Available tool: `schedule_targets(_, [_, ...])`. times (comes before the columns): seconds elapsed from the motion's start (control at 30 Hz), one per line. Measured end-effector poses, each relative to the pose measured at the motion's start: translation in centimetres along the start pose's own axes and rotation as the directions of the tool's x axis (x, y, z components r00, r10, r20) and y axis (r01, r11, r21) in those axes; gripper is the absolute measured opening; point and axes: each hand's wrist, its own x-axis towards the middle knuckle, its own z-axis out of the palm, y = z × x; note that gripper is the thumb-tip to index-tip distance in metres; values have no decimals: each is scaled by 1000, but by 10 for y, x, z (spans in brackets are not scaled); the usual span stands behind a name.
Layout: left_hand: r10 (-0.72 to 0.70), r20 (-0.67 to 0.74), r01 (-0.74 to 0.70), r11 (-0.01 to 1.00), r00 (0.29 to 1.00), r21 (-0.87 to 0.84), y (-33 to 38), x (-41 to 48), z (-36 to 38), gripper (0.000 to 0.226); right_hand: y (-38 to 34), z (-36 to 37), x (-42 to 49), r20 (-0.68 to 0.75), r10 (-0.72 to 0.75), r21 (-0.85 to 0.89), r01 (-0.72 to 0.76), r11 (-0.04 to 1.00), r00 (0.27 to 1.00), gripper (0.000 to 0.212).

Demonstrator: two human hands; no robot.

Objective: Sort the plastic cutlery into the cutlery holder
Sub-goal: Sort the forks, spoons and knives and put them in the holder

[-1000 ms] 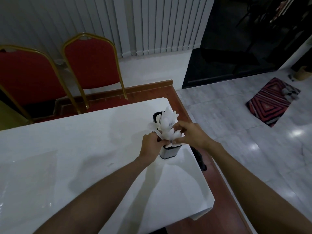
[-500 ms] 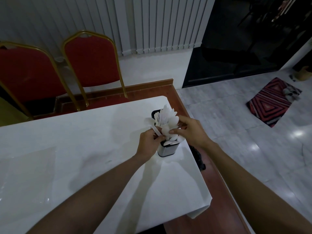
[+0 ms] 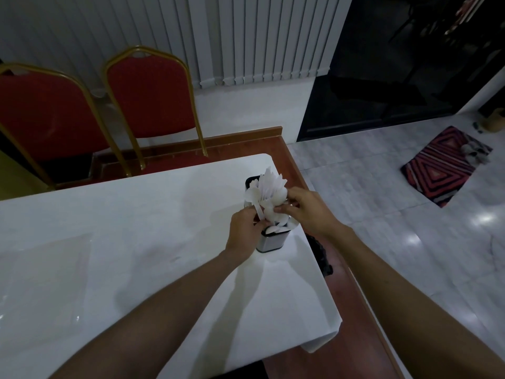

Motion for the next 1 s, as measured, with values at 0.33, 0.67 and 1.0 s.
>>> schedule_targets(0.33, [-13, 112, -15, 971, 994, 238, -12, 3, 1, 3, 1, 6, -1, -49, -51, -78, 47, 996, 997, 25])
schedule_targets(0.67, [79, 162, -113, 970, 984, 214, -17, 3, -3, 15, 0, 10, -1, -66, -26, -85, 21, 996, 997, 10])
schedule_targets(1.0, [144, 202, -206, 920, 969, 334, -27, 3, -13, 6, 15, 29, -6, -107, -39, -145, 23, 989, 994, 16])
